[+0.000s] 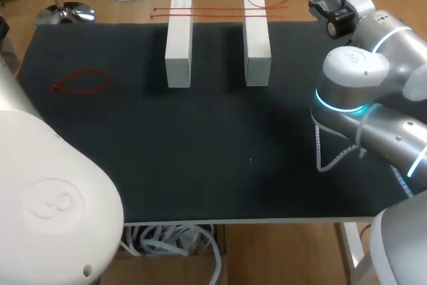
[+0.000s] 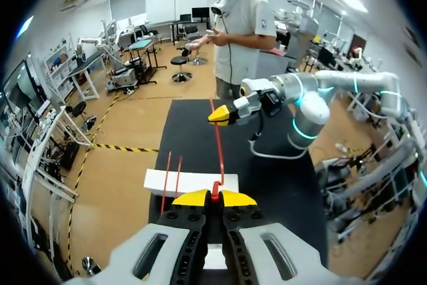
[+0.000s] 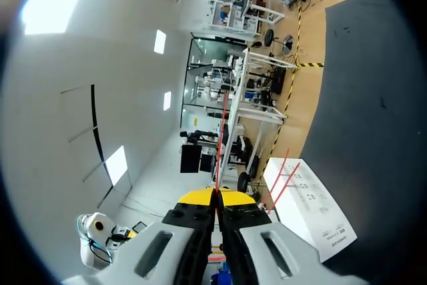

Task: Grab the tape and strap the tape.

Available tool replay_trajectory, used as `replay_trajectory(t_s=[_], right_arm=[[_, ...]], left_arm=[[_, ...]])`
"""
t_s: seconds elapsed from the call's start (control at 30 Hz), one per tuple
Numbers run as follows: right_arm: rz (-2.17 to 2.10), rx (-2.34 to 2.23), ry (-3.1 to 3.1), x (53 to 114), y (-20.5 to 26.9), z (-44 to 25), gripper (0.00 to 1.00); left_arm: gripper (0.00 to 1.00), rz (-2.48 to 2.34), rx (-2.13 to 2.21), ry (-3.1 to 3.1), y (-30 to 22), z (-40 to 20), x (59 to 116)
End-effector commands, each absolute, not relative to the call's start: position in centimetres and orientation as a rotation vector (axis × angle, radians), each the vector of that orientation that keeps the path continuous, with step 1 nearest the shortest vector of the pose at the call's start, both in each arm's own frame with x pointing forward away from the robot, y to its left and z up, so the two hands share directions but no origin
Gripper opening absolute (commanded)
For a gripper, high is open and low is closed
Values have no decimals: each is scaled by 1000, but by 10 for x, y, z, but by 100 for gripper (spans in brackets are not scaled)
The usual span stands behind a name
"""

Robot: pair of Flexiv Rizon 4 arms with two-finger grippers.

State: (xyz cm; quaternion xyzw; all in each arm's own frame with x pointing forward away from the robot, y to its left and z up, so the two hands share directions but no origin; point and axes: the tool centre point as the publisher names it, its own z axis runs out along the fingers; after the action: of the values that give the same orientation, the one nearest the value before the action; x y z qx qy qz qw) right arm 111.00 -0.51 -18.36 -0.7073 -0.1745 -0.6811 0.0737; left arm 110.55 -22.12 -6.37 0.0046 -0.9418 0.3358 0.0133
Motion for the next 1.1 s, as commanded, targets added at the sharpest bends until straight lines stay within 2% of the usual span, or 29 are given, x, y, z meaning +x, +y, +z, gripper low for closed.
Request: replay_trajectory(t_s=[0.03,0.53,0.73,1.1], right_arm=[[-2043,-2120,-527,1109,-6,-184,0],[-2040,-2116,-554,1106,-7,-185,0],[-2045,-2107,-561,1105,-7,-182,0],[-2049,-2091,-592,1108,-5,-179,0]], left_arm=[[0,925,13,-2970,-228,-58,1106],[0,1069,-6,-2986,-222,-60,1105],[0,904,0,-3003,-238,-68,1104],[0,878,16,-2958,-261,-77,1102]])
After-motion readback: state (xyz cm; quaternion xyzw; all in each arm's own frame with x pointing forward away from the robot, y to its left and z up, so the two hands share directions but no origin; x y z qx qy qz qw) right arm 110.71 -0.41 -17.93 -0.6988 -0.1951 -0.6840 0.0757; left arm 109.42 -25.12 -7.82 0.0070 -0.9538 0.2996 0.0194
